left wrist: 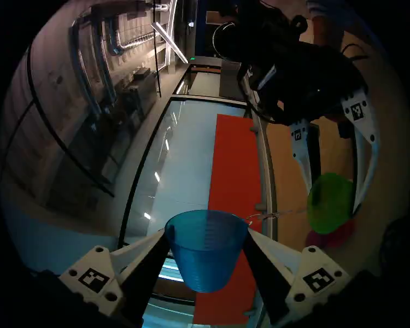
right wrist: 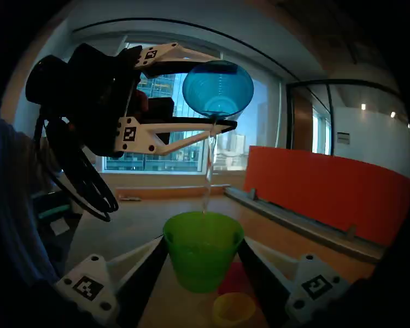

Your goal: Pour water

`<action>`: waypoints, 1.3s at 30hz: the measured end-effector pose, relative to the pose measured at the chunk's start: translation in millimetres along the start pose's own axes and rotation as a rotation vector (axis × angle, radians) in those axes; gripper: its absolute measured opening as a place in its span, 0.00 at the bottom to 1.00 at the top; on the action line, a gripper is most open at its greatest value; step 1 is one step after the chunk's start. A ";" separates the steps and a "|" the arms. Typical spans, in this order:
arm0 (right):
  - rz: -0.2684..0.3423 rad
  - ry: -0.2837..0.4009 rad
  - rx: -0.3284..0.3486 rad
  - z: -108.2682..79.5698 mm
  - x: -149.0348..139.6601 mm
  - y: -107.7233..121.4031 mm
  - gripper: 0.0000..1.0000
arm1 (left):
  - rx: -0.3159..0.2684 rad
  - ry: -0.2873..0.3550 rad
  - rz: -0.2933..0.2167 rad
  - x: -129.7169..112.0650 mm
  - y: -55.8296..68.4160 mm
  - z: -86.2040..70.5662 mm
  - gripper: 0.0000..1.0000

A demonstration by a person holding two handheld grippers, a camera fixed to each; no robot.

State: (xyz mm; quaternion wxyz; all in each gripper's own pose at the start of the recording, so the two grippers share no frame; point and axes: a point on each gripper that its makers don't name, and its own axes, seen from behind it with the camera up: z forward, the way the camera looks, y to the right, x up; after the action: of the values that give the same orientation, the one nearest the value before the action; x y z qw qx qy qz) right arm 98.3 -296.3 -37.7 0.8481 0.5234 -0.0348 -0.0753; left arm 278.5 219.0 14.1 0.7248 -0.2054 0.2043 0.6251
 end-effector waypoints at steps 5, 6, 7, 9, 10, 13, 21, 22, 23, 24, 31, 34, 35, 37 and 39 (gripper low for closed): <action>0.001 0.001 -0.001 -0.4 0.6 0.6 0.90 | 0.005 -0.001 0.018 0.5 -0.7 1.0 0.87; 0.002 0.002 -0.002 -0.5 0.9 0.6 0.90 | 0.005 -0.001 0.022 0.5 -1.3 0.9 0.87; 0.003 0.004 -0.002 -0.7 1.3 0.7 0.90 | 0.006 -0.001 0.025 0.6 -1.8 0.6 0.87; 0.004 0.006 -0.003 -1.1 1.9 0.9 0.90 | 0.007 -0.002 0.031 0.9 -2.9 0.0 0.87; 0.005 0.007 -0.004 -1.3 2.0 0.9 0.90 | 0.007 -0.001 0.033 1.3 -3.4 -0.2 0.87; 0.007 0.009 -0.004 -1.8 2.2 0.6 0.89 | 0.006 0.001 0.042 3.1 -5.2 -1.0 0.87; 0.010 0.015 -0.005 -1.6 3.7 0.0 0.90 | 0.009 0.003 0.074 8.0 -11.9 -1.9 0.87; 0.010 0.017 -0.005 -1.7 3.9 -0.2 0.90 | 0.011 0.003 0.077 8.8 -11.6 -2.0 0.87; 0.011 0.018 -0.005 -1.7 4.0 -0.3 0.90 | 0.012 0.004 0.080 9.6 -11.3 -2.1 0.87; 0.012 0.018 -0.006 -1.7 4.1 -0.4 0.90 | 0.013 0.005 0.084 10.3 -11.1 -2.2 0.87; 0.018 0.023 -0.008 -1.2 3.4 0.5 0.90 | 0.022 0.010 0.116 14.5 -12.3 -1.5 0.87; 0.021 0.024 -0.009 -1.0 3.1 1.0 0.90 | 0.024 0.013 0.133 16.3 -14.4 -0.4 0.87; 0.021 0.025 -0.010 -0.8 3.0 1.3 0.90 | 0.025 0.014 0.138 16.8 -15.3 0.0 0.87; 0.023 0.026 -0.011 -0.5 3.4 1.8 0.90 | 0.029 0.015 0.150 17.7 -16.7 0.0 0.87; 0.025 0.027 -0.011 -0.1 3.9 2.2 0.90 | 0.032 0.016 0.161 18.6 -18.0 -0.2 0.87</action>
State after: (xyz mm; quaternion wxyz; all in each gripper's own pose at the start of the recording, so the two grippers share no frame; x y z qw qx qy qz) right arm 102.4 -295.8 -35.8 0.8522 0.5191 -0.0294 -0.0578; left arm 298.9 231.8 4.4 0.6737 -0.1817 0.2358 0.6763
